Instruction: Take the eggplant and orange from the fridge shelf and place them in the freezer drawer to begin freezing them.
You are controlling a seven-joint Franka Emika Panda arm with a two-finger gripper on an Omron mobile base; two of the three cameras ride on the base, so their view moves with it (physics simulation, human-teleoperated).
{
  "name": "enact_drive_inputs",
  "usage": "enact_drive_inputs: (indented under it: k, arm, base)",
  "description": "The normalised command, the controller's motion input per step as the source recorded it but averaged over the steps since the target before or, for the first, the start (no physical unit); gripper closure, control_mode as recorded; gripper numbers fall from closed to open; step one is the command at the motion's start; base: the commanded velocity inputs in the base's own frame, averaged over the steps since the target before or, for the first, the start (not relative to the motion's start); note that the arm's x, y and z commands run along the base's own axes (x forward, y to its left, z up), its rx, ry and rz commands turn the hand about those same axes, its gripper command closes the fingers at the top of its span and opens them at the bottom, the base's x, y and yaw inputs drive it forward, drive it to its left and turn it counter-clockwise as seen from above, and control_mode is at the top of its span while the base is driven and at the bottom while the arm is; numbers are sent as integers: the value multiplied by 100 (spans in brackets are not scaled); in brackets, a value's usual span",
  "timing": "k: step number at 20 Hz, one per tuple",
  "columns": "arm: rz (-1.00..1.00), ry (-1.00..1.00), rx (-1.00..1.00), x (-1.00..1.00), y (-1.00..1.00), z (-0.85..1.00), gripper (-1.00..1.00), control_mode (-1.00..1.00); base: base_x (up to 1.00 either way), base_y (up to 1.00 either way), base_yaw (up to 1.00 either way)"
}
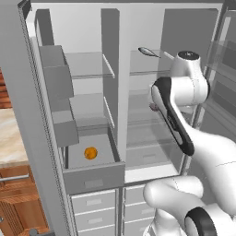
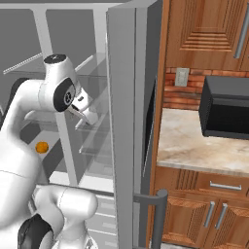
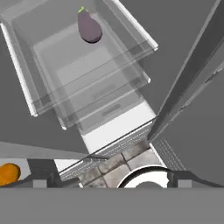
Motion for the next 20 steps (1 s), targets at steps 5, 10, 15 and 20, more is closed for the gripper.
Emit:
enact_drive_inputs:
  k: [5, 10, 15, 20]
  arm:
    - [1, 3, -45, 40, 19, -99, -100, -100]
    - [0, -6, -14, 53, -1, -46, -100, -100]
    - [0, 0, 1, 42, -33, 0, -100, -100]
    - [0, 0, 14, 42, -37, 0, -100, -100]
  base:
    - [0, 0, 0]
    - [0, 0, 0]
    - [0, 0, 0]
    - [0, 0, 0]
